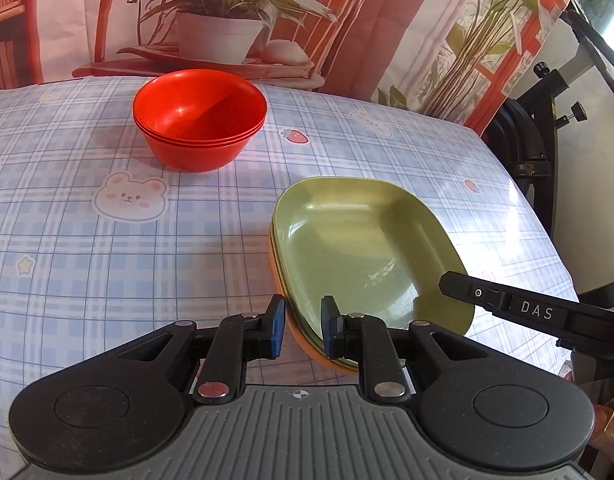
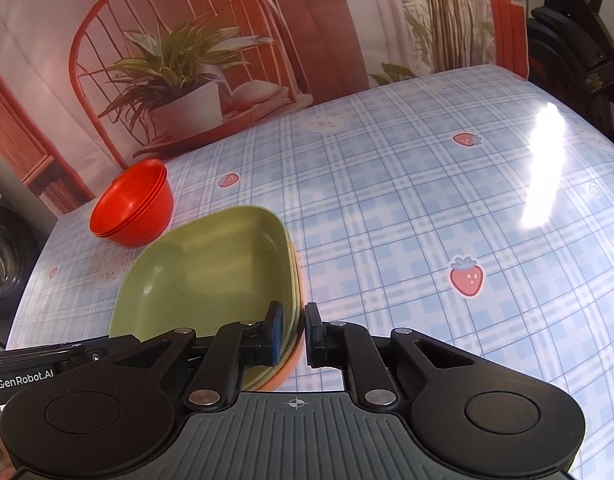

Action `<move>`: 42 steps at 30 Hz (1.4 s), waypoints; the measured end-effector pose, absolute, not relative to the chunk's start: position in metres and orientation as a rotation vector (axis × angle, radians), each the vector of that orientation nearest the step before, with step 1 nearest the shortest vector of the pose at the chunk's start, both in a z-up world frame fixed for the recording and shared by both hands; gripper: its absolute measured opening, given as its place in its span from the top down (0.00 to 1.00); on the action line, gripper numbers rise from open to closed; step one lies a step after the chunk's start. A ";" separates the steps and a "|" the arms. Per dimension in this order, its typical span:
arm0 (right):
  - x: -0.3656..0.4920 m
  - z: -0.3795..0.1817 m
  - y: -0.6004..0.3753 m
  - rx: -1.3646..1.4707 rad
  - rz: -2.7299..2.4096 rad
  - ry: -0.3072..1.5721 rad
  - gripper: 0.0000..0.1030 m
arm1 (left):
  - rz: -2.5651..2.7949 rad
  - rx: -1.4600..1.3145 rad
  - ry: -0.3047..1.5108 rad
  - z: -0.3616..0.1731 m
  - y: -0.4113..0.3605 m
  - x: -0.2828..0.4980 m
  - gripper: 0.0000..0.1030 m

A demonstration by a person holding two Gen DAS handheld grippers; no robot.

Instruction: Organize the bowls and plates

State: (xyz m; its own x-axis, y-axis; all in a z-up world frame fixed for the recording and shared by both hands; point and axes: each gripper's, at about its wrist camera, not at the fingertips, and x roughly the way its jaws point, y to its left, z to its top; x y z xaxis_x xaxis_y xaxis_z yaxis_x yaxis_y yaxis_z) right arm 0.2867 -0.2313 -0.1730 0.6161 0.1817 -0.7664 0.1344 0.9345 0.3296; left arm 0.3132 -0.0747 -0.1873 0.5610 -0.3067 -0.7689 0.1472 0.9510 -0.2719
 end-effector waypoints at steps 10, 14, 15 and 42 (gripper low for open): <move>0.297 -0.173 -0.233 0.358 0.018 0.932 0.85 | -0.323 -0.176 0.957 -0.195 -0.071 0.329 0.79; 0.298 -0.158 -0.237 0.333 0.002 0.907 0.81 | -0.357 -0.128 0.938 -0.186 -0.055 0.323 0.68; 0.299 -0.154 -0.238 0.329 0.003 0.899 0.81 | -0.358 -0.119 0.928 -0.183 -0.051 0.322 0.66; 0.465 -0.151 -0.113 0.350 0.160 0.989 0.81 | -0.189 -0.223 0.849 -0.180 0.065 0.438 0.65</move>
State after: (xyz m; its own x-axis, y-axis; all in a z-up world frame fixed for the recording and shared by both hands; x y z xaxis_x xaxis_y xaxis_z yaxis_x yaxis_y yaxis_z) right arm 0.4647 -0.1127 -0.1507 0.5435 0.2889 -0.7881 0.0263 0.9326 0.3600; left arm 0.4378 0.0649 -0.1796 0.6466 -0.2530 -0.7197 0.0762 0.9601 -0.2690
